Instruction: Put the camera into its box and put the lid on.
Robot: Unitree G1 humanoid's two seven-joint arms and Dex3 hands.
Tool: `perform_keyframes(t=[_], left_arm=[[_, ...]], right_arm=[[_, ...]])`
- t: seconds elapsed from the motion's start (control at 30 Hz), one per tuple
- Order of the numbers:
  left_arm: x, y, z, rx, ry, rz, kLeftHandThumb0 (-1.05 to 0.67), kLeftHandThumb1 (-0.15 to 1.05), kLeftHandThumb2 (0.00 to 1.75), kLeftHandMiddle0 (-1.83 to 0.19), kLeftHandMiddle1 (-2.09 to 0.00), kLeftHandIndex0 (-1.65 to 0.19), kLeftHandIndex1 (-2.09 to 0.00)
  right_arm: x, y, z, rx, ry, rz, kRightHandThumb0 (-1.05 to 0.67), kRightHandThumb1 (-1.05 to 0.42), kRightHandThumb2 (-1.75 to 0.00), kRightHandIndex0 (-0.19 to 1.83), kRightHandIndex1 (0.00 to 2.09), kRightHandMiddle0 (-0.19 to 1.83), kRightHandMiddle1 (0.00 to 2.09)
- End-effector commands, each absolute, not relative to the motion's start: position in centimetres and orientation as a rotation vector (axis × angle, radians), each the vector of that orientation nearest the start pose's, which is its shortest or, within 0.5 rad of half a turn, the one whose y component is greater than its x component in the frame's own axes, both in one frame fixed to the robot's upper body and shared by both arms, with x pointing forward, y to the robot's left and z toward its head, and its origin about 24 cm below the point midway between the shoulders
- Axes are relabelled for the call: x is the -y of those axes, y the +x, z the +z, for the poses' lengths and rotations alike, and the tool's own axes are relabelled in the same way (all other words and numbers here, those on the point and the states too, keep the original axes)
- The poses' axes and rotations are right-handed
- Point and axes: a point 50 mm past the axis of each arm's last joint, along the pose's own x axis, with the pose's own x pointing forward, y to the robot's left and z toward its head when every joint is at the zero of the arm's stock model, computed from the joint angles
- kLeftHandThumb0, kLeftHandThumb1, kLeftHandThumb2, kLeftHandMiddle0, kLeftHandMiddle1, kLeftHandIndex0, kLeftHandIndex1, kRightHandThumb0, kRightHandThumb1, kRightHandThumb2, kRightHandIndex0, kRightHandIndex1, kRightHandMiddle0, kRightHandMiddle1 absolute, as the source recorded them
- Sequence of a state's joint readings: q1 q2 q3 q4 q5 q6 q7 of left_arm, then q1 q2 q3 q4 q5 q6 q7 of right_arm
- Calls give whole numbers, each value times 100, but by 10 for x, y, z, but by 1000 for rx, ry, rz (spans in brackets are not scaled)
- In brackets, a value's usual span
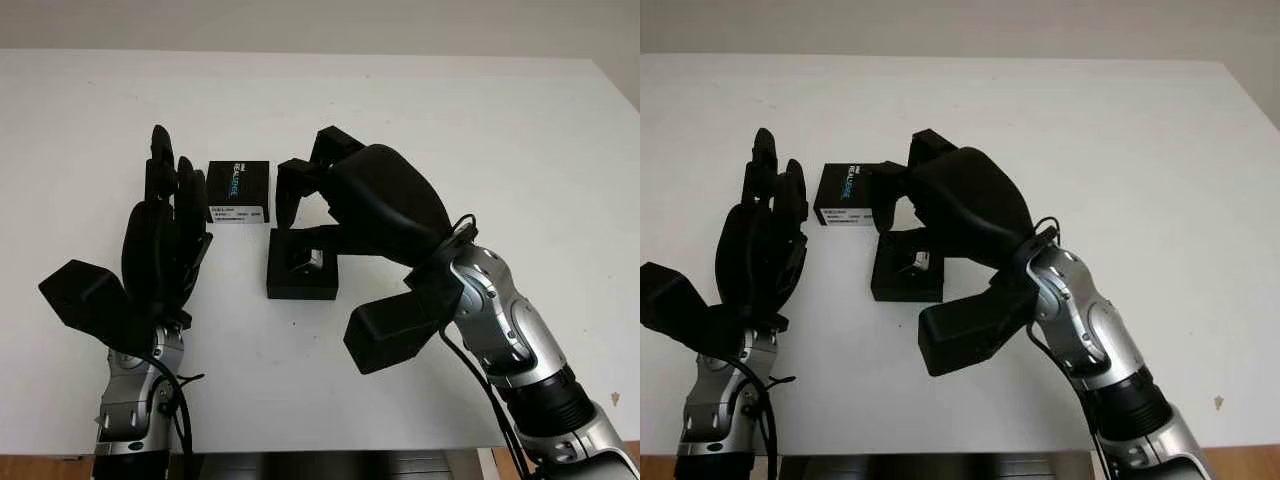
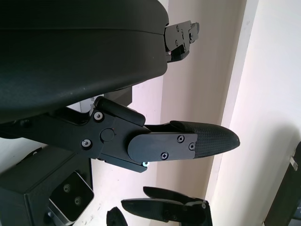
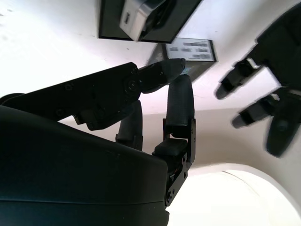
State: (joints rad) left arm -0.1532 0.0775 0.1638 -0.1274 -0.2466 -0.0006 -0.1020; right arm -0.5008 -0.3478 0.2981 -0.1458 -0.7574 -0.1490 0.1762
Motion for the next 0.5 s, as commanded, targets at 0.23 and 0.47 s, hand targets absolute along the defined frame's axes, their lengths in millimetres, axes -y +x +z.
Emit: perform_keyframes(t=[0.23, 0.47], left_arm=[[-187, 272, 116, 312, -154, -12, -75, 105, 42, 19, 0, 19, 0], [-188, 271, 116, 311, -144, -9, -75, 105, 43, 19, 0, 19, 0]], right_arm=[[84, 286, 197, 654, -1422, 357, -75, -89, -5, 18, 88, 41, 79], [82, 279, 194, 599, -1510, 353, -83, -83, -5, 24, 55, 53, 30]])
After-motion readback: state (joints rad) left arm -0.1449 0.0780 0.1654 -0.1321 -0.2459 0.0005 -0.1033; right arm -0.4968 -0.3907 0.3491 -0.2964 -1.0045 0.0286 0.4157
